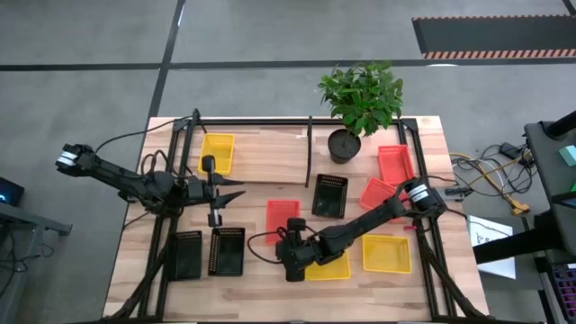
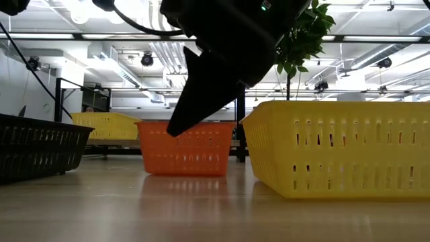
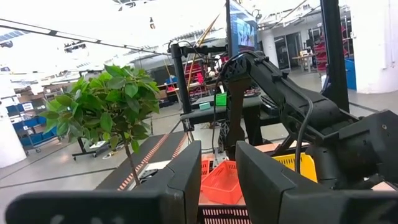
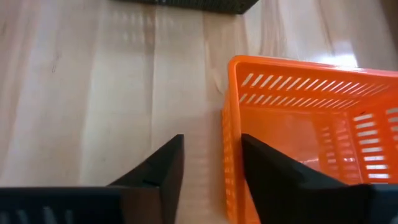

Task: Stack baskets on shelf by color
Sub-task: Put the left orange basket on the shelf

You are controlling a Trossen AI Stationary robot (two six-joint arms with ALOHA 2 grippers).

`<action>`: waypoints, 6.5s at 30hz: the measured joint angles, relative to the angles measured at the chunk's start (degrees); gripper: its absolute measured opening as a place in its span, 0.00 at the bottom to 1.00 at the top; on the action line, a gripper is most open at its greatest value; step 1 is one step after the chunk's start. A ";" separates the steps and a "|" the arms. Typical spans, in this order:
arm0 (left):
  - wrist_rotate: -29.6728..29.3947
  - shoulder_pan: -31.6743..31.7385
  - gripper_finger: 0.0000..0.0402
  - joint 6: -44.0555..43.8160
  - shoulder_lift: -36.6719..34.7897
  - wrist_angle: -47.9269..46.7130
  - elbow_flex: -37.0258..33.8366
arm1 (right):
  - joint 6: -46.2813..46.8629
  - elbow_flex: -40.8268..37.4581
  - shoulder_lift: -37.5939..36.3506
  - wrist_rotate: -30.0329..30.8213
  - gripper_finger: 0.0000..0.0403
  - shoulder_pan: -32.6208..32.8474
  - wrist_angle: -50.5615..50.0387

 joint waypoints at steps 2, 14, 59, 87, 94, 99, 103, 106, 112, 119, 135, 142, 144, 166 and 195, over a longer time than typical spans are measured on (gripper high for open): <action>0.02 0.00 0.21 0.19 -0.13 0.02 -0.13 | -0.07 0.00 0.00 -0.12 0.27 -0.15 0.03; -1.95 0.02 0.21 0.43 -2.96 0.12 -2.28 | -6.99 1.92 -0.66 -0.53 0.03 -0.36 -0.38; -2.91 0.02 0.21 3.34 -10.40 2.98 -3.34 | -24.88 15.02 -0.55 -0.01 0.03 -22.65 -0.33; -2.91 0.03 0.21 3.34 -10.37 2.98 -3.41 | -38.73 15.03 7.21 -1.54 0.03 -26.65 7.09; -2.91 0.04 0.21 3.41 -10.36 2.98 -3.41 | -40.43 15.06 7.72 -1.56 0.03 -27.64 8.26; -2.91 0.04 0.21 4.28 -10.36 2.98 -3.41 | -42.46 15.06 7.72 -1.77 0.03 -27.81 8.43; -2.91 0.04 0.21 4.81 -10.36 3.00 -3.41 | -42.49 15.06 7.72 -2.11 0.03 -27.83 8.62; -2.91 0.04 0.21 4.89 -10.38 3.00 -3.41 | -42.40 15.06 7.72 -2.15 0.03 -27.88 8.64; -2.91 0.04 0.21 4.89 -10.36 3.00 -3.41 | -39.93 15.06 7.72 -2.15 0.11 -28.06 8.73; -2.91 0.04 0.21 4.87 -10.36 3.00 -3.41 | -39.35 15.04 7.62 -2.11 0.25 -28.25 8.60; -2.91 0.02 0.21 4.70 -10.07 2.98 -3.41 | -35.69 14.99 1.86 -1.65 0.30 -26.72 -0.82; -2.90 0.04 0.21 4.70 -9.44 3.03 -3.41 | -36.55 14.99 -0.05 2.93 0.23 -27.13 -3.75; -2.91 0.04 0.21 4.70 -9.48 3.04 -3.41 | -36.92 15.02 -0.09 5.40 0.19 -27.65 -5.57; -2.91 0.04 0.21 4.83 -9.22 3.08 -3.41 | -33.39 14.08 1.18 2.55 0.02 -31.99 -10.09; -2.91 0.04 0.21 4.76 -9.22 3.08 -3.41 | -32.30 13.99 2.89 -1.12 0.02 -31.31 -7.15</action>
